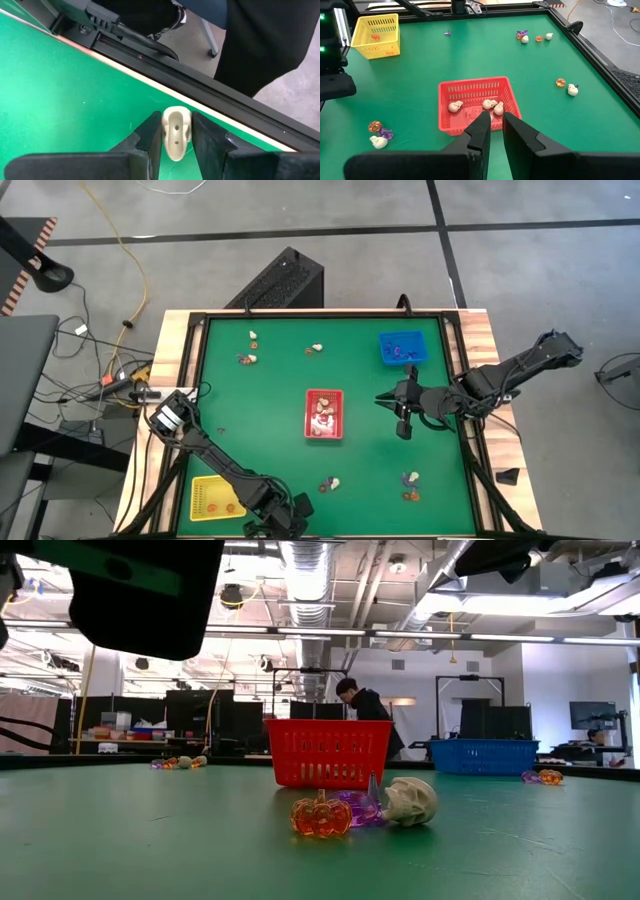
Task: Sort Halloween decoration
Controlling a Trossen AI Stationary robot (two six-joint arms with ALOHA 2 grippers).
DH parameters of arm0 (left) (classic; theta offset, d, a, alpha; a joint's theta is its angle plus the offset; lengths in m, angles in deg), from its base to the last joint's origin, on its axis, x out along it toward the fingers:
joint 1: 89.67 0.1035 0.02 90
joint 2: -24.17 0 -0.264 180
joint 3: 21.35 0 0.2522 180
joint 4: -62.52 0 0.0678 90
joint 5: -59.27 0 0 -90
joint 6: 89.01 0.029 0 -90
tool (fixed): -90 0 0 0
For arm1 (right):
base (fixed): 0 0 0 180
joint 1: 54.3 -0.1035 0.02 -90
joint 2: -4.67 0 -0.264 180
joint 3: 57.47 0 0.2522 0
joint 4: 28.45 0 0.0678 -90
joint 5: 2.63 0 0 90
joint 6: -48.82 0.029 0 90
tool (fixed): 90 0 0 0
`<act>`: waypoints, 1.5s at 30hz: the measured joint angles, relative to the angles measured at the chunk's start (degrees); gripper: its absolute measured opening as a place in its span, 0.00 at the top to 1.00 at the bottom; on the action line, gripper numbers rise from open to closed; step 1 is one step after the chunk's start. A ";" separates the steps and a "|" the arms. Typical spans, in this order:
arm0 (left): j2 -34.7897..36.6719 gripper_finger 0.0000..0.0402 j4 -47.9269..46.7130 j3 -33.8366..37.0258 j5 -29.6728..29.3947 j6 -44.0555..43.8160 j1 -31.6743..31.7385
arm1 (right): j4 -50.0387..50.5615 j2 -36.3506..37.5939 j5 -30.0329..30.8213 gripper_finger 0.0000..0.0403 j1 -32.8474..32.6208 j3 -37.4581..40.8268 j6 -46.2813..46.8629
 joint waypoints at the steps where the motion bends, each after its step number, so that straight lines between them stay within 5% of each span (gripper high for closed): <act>1: 0.00 0.79 0.00 0.00 0.00 -0.02 0.00 | -0.02 0.00 0.02 0.80 0.00 0.00 0.00; 31: 0.57 0.78 -0.06 0.00 0.75 -2.50 3.20 | 0.03 0.00 -0.20 0.80 -0.74 0.00 -0.48; 38: 6.92 0.84 -0.49 -0.02 -1.39 0.89 10.07 | 0.10 0.00 -0.22 0.80 -0.70 0.00 -0.52; 45: 12.23 0.81 -1.66 -0.02 -10.75 7.62 22.82 | 0.11 0.00 -0.22 0.80 -0.63 0.00 -0.52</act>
